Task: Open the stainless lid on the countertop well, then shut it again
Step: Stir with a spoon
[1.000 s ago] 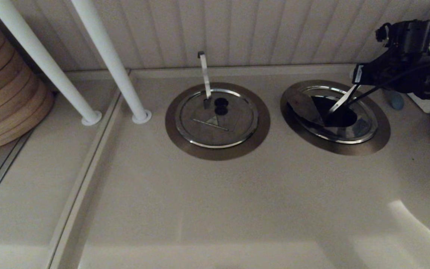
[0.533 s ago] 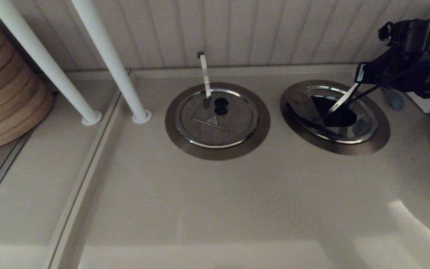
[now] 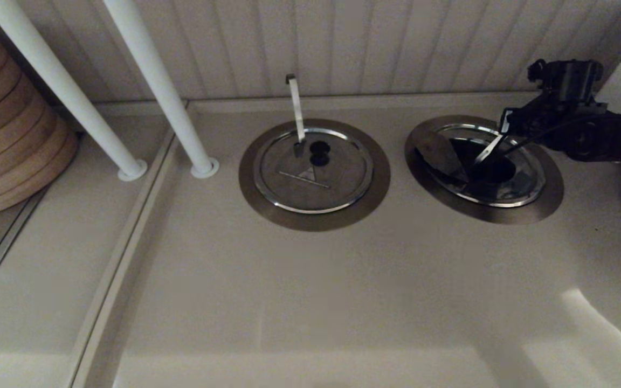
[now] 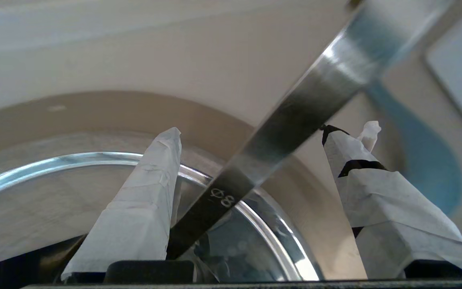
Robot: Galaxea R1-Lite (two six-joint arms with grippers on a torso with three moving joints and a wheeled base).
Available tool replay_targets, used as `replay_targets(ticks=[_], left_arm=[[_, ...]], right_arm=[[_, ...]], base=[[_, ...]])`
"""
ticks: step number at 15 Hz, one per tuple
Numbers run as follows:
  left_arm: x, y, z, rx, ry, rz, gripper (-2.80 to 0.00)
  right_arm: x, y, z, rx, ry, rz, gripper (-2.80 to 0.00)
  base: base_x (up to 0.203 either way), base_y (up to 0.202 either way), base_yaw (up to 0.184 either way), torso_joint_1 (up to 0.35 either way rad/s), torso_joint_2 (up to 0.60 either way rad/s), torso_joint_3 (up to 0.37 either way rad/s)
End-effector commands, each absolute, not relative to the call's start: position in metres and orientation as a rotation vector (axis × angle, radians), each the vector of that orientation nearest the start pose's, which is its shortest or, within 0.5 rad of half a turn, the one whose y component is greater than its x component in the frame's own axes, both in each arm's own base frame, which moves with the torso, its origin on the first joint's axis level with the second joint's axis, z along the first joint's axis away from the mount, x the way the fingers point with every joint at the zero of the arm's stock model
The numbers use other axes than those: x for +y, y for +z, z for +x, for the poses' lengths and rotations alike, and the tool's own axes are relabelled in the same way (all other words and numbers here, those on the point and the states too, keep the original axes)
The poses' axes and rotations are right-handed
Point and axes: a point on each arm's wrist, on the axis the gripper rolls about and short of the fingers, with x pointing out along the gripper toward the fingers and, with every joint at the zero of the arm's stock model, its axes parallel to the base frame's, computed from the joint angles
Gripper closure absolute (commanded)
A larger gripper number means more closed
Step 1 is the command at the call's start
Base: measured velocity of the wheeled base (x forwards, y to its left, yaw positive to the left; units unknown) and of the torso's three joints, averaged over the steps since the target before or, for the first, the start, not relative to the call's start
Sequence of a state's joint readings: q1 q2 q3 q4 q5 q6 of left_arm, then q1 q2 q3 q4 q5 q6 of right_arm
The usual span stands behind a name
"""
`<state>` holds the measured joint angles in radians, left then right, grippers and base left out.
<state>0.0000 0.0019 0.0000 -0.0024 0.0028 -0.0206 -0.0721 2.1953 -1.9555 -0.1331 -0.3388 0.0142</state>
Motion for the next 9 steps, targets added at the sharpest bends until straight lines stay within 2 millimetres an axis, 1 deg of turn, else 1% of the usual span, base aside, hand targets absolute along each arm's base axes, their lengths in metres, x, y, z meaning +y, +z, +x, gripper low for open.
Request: replay_targets(ticks=[1,3,5,7,8,9], left_arm=[[0.0,0.076,-0.023,-0.002,0.003,-0.021,0.0],[0.0,0.076,-0.023,-0.002,0.003,-0.021,0.0],[0.0,0.076,-0.023,-0.002,0.003,-0.021,0.0],[0.0,0.076,-0.023,-0.002,0.003,-0.021,0.0],[0.0,0.076,-0.023,-0.002,0.003,-0.021,0.0],[0.0,0.076,-0.023,-0.002,0.003,-0.021,0.0]], right_arm=[[-0.042,0.25,0.472,0.109,-0.398,0.001,-2.8],[-0.043,0.243,0.481,0.047,-0.392,0.008,-2.8],[-0.044,0.247,0.484,-0.038,-0.392,0.02,-2.8],[-0.043,0.253,0.483,-0.08,-0.393,0.029,-2.8],[-0.043,0.253,0.483,-0.082,-0.393,0.031,0.0],[-0.043,0.253,0.483,-0.083,-0.392,0.032,0.0]], base=[[0.0,0.0,0.0,0.0,0.0,0.0],[0.0,0.0,0.0,0.0,0.0,0.0],[0.0,0.0,0.0,0.0,0.0,0.0],[0.0,0.0,0.0,0.0,0.0,0.0],[0.0,0.0,0.0,0.0,0.0,0.0],[0.0,0.0,0.0,0.0,0.0,0.0]])
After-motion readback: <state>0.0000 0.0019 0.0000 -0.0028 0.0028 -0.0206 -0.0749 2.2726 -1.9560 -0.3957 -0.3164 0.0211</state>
